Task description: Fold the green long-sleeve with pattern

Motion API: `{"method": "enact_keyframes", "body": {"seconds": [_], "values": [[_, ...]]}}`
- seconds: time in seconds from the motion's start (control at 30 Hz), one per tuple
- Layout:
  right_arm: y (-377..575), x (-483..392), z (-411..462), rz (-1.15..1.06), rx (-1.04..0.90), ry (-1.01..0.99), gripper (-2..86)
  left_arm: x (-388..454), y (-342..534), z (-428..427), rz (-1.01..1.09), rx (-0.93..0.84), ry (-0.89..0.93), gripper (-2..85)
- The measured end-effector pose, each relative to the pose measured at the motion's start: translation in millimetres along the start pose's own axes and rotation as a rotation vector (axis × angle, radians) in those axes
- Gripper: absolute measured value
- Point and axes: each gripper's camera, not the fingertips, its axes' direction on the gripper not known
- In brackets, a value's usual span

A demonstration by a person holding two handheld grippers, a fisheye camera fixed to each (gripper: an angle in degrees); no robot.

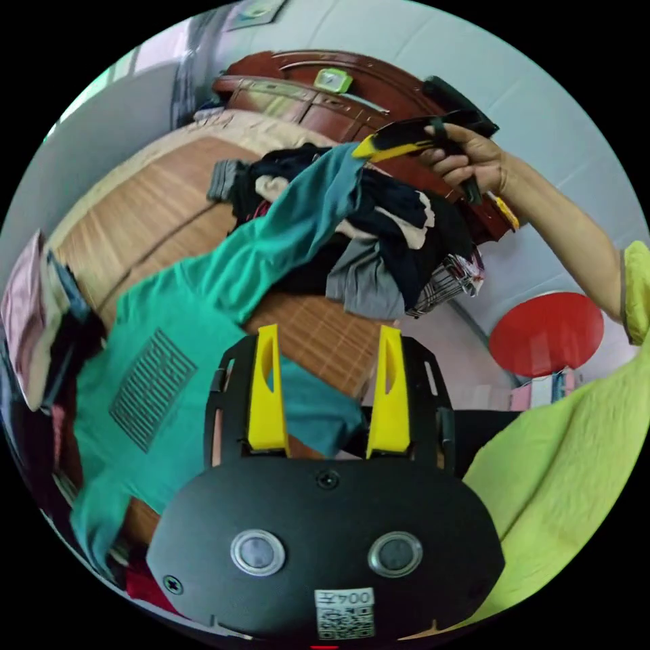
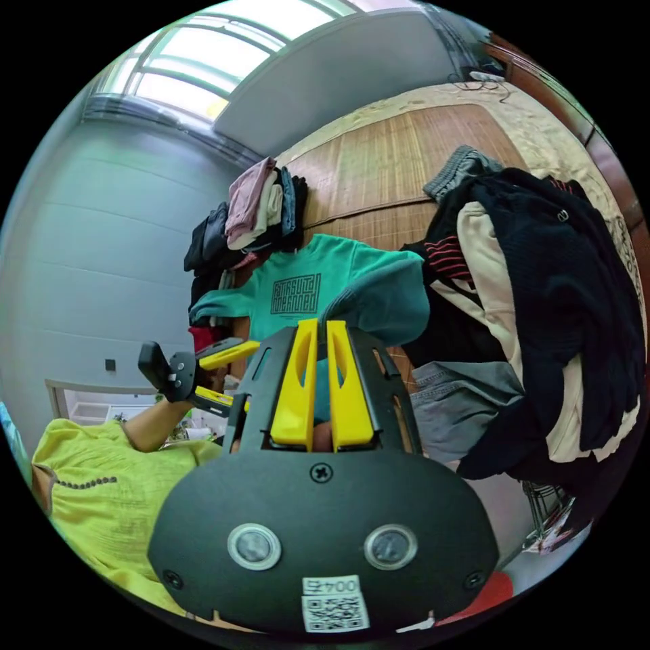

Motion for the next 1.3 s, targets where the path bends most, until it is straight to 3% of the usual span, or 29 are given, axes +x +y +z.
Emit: {"method": "enact_keyframes", "body": {"seconds": [0.2,0.27,0.33,0.4,0.57,0.73,0.8,1.07,1.3], "values": [[6.1,-32.9,11.0,-0.044,-0.039,-0.040,2.6,16.2,-98.5,35.6,0.132,-0.109,-0.191,24.5],[12.4,-41.9,7.8,-0.062,-0.033,-0.061,2.8,8.7,-111.5,45.9,0.134,-0.122,-0.263,20.8],[17.7,-44.7,2.5,-0.060,-0.020,-0.085,3.0,-2.2,-120.8,50.6,0.172,-0.127,-0.333,10.0],[24.0,-45.9,-5.2,-0.059,0.004,-0.071,3.4,-14.6,-129.8,45.9,0.185,-0.138,-0.336,5.0],[71.6,-21.6,-50.7,0.039,0.239,-0.224,1.4,-86.8,-164.2,-2.5,0.023,-0.110,-0.114,0.8],[146.6,3.9,-54.6,0.154,0.273,-0.249,-0.5,-205.9,-188.1,-54.6,-0.221,-0.143,0.234,3.4],[182.7,13.5,-55.1,0.220,0.287,-0.254,-0.6,-243.1,-181.8,-74.9,-0.279,-0.141,0.284,4.8],[364.6,6.6,-37.2,0.570,0.305,-0.165,-0.7,-368.2,-85.0,-156.6,-0.433,-0.050,0.341,5.7],[447.9,-59.2,8.7,0.779,0.347,-0.123,-0.7,-438.4,20.9,-179.2,-0.521,-0.017,0.312,5.8]]}}
